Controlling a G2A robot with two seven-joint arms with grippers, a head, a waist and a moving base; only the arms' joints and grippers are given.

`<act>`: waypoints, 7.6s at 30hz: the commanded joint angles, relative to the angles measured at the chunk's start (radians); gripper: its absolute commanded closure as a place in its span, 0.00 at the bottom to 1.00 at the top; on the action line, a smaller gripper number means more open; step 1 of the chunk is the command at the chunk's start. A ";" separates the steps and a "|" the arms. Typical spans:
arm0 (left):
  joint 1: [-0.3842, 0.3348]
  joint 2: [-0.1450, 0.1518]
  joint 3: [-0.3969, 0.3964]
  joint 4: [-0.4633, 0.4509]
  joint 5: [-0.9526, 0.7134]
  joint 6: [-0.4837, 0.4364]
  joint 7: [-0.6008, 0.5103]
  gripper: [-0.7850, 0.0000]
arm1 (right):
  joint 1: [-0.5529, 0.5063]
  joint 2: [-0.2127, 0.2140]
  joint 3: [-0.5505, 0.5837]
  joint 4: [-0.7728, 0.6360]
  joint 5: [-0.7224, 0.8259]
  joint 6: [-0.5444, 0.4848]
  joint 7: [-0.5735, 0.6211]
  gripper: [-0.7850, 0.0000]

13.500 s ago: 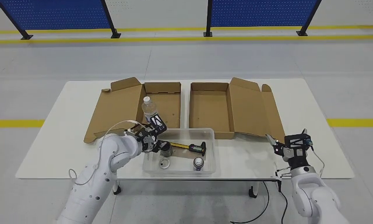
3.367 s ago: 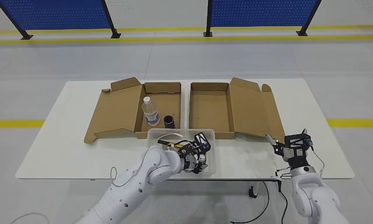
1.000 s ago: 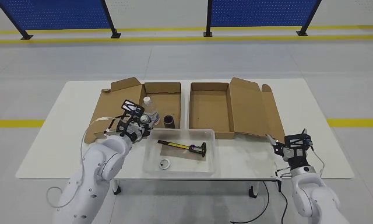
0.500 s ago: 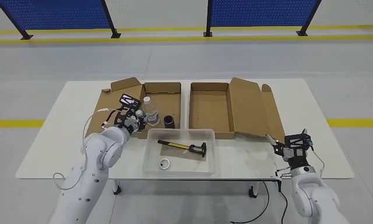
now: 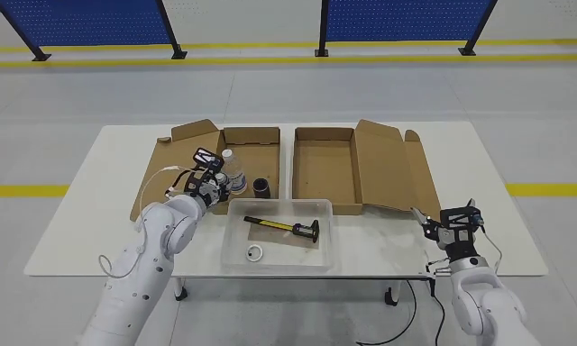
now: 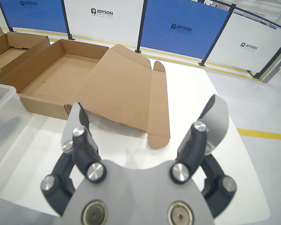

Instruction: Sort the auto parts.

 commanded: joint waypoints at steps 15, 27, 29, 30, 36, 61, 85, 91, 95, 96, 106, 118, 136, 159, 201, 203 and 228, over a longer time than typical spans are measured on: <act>-0.058 -0.013 0.034 0.130 -0.026 -0.024 0.029 1.00 | 0.000 0.000 0.000 0.000 0.000 0.000 0.000 0.00; -0.096 -0.023 0.062 0.207 -0.039 -0.035 0.026 0.89 | 0.000 0.000 0.000 0.000 0.000 0.000 0.000 0.00; -0.100 -0.023 0.064 0.214 -0.036 -0.039 0.023 0.66 | 0.000 0.000 0.000 0.000 0.000 0.000 0.000 0.00; -0.102 -0.024 0.065 0.216 -0.035 -0.040 0.021 0.64 | 0.000 0.000 0.000 0.000 0.000 0.000 0.000 0.00; -0.105 -0.025 0.066 0.227 -0.037 -0.039 0.020 0.53 | 0.000 0.000 0.000 0.000 0.000 0.000 0.000 0.00; -0.029 -0.014 0.018 0.047 -0.015 -0.030 0.007 0.00 | 0.000 0.000 0.000 0.000 0.000 0.000 0.000 0.00; 0.527 0.014 -0.327 -0.568 -0.042 0.158 0.223 0.00 | 0.000 0.000 0.000 0.000 0.000 0.000 0.000 0.00; 0.610 0.012 -0.402 -0.584 -0.049 0.206 0.263 0.00 | 0.000 0.000 0.000 0.000 0.000 0.000 0.000 0.00; 0.640 0.010 -0.440 -0.595 -0.065 0.211 0.284 0.00 | 0.000 0.000 0.000 0.000 0.000 0.000 0.000 0.00; 0.644 0.009 -0.445 -0.597 -0.071 0.211 0.287 0.00 | 0.000 0.000 0.000 0.000 0.000 0.000 0.000 0.00; 0.648 0.009 -0.449 -0.598 -0.075 0.207 0.288 0.00 | 0.000 0.000 0.000 0.000 0.000 0.000 0.000 0.00; 0.648 0.009 -0.449 -0.598 -0.075 0.207 0.288 0.00 | 0.065 0.000 -0.088 -0.103 -0.082 -0.134 0.117 0.00; 0.648 0.009 -0.449 -0.598 -0.075 0.207 0.288 0.00 | 0.342 0.003 -0.242 -0.264 0.316 -0.413 0.892 0.00; 0.648 0.009 -0.449 -0.598 -0.075 0.207 0.288 0.00 | 0.375 0.022 -0.279 -0.148 0.301 -0.503 0.943 0.00; 0.648 0.009 -0.449 -0.598 -0.075 0.207 0.288 0.00 | 0.962 -0.167 -0.972 0.272 0.497 -0.184 1.212 0.00; 0.648 0.009 -0.449 -0.598 -0.075 0.207 0.288 0.00 | 0.962 -0.167 -0.972 0.272 0.497 -0.184 1.212 0.00; 0.648 0.009 -0.449 -0.598 -0.075 0.207 0.288 0.00 | 0.974 -0.218 -1.047 0.373 0.496 -0.069 1.141 0.00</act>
